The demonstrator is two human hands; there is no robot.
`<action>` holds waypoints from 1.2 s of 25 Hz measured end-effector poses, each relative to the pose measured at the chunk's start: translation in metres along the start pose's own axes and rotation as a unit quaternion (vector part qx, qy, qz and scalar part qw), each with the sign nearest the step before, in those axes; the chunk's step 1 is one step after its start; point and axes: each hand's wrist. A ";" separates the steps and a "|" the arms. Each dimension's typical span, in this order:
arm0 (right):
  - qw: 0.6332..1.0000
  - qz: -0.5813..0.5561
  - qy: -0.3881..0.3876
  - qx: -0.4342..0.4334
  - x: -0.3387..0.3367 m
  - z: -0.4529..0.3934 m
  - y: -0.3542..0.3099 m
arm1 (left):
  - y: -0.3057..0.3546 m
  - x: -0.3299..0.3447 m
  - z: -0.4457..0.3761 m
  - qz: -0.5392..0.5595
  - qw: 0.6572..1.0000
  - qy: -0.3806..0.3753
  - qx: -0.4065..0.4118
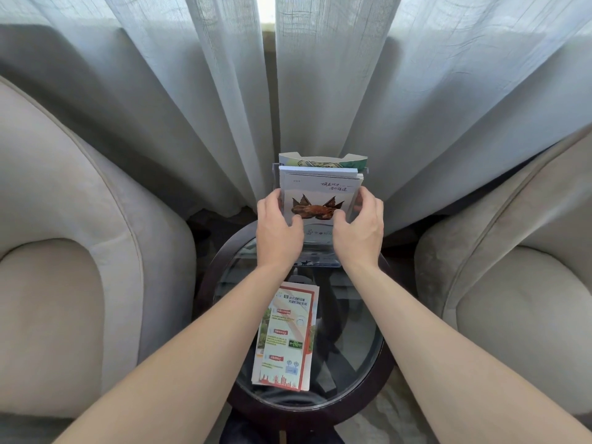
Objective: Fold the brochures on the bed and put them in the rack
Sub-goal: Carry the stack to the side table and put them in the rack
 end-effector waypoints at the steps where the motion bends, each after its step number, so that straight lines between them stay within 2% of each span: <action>1: 1.000 0.001 -0.002 0.001 0.000 -0.001 -0.001 | 0.000 0.001 0.000 0.001 1.000 0.001 -0.001; 8: 0.999 0.025 -0.010 0.021 -0.006 0.009 0.007 | -0.006 0.001 0.010 0.006 1.000 -0.011 -0.003; 12: 0.996 0.008 0.006 0.094 -0.010 0.047 0.034 | -0.038 -0.003 0.037 -0.029 0.998 -0.013 -0.051; 15: 0.975 0.051 -0.065 0.206 -0.011 0.087 0.074 | -0.083 -0.001 0.066 -0.074 0.987 -0.091 -0.105; 17: 0.950 0.079 -0.126 0.275 -0.011 0.112 0.099 | -0.111 0.003 0.086 -0.110 0.969 -0.169 -0.146; 19: 0.931 0.099 -0.165 0.309 -0.006 0.134 0.116 | -0.131 0.009 0.102 -0.160 0.948 -0.228 -0.155; 23: 0.931 0.112 -0.188 0.293 0.011 0.156 0.128 | -0.144 0.023 0.125 -0.196 0.933 -0.265 -0.140; 27: 0.937 0.120 -0.174 0.277 0.022 0.165 0.131 | -0.141 0.030 0.130 -0.204 0.941 -0.232 -0.135; 30: 0.944 0.111 -0.151 0.273 0.022 0.166 0.131 | -0.141 0.034 0.125 -0.226 0.937 -0.239 -0.114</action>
Point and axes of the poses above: each hand's wrist, its own z-axis away from the middle knuckle, its own x-axis out of the palm, y = z × x, and after that the axes turned 14 degrees about -z, right-handed
